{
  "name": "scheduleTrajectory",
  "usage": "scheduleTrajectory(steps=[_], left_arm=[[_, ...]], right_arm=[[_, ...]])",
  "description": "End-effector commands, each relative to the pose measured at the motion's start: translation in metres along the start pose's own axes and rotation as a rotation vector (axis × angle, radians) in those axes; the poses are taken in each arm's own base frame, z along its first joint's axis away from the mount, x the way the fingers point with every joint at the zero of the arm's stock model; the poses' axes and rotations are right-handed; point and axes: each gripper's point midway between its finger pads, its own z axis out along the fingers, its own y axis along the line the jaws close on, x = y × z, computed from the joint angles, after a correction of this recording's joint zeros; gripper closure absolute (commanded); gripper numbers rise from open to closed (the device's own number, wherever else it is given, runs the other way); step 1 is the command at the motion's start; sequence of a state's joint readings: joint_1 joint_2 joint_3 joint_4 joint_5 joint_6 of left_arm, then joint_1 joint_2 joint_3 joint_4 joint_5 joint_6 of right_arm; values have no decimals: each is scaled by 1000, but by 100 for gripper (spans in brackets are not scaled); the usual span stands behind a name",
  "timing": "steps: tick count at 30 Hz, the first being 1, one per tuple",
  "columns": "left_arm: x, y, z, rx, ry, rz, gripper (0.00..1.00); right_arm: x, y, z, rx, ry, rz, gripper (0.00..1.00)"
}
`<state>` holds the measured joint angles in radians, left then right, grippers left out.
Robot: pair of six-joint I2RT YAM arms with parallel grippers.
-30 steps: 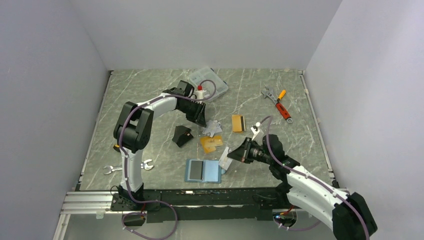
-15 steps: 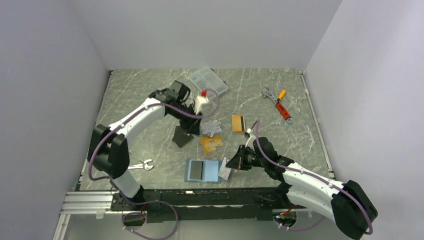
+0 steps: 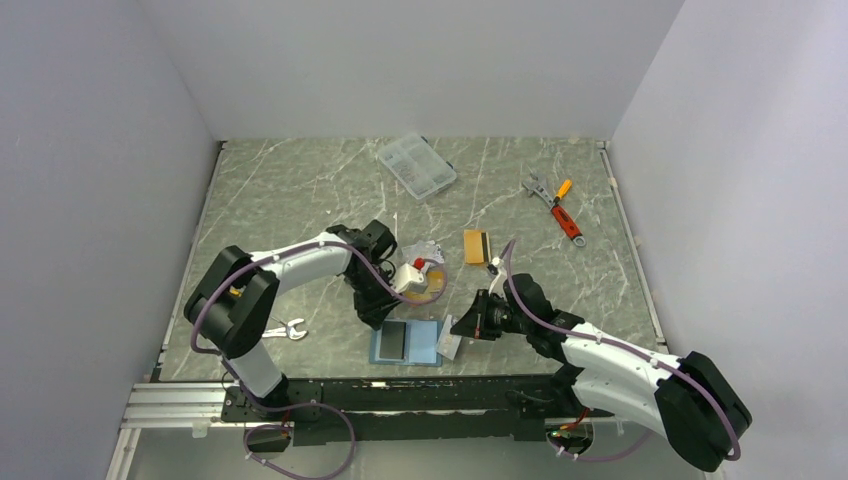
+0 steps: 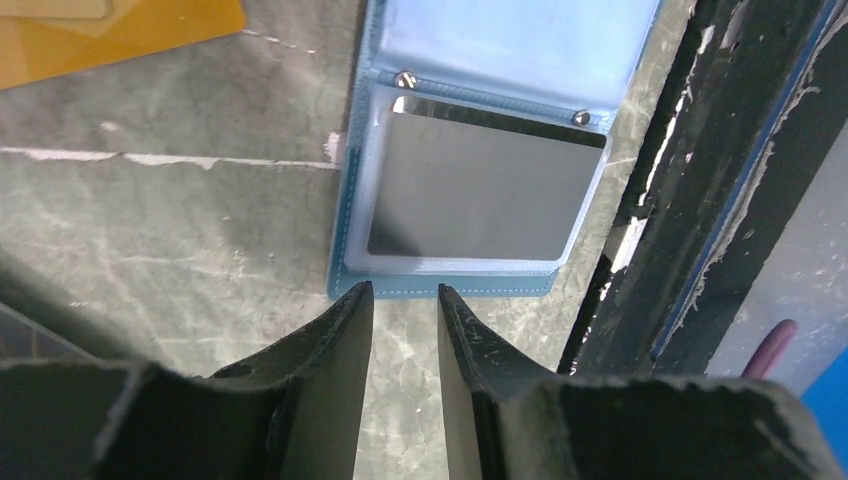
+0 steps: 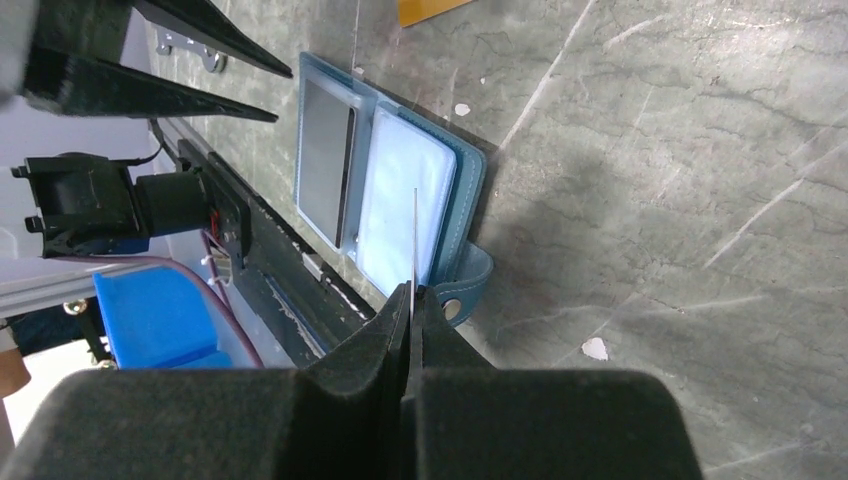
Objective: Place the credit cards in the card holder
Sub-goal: Insert the credit card into the card holder.
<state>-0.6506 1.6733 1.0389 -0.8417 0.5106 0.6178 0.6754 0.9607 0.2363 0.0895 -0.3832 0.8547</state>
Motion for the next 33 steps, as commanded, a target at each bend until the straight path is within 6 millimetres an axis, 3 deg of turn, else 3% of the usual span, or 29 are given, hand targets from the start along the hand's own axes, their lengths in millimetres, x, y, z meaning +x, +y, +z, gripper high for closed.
scheduleTrajectory(steps=[1, 25, 33], left_arm=[[-1, 0, 7, -31, 13, 82, 65], [15, -1, 21, -76, 85, 113, 72], [20, 1, 23, -90, 104, 122, 74]], right_arm=[[-7, 6, 1, -23, -32, -28, 100], [8, -10, 7, -3, 11, -20, 100], [3, -3, -1, -10, -8, -52, 100]])
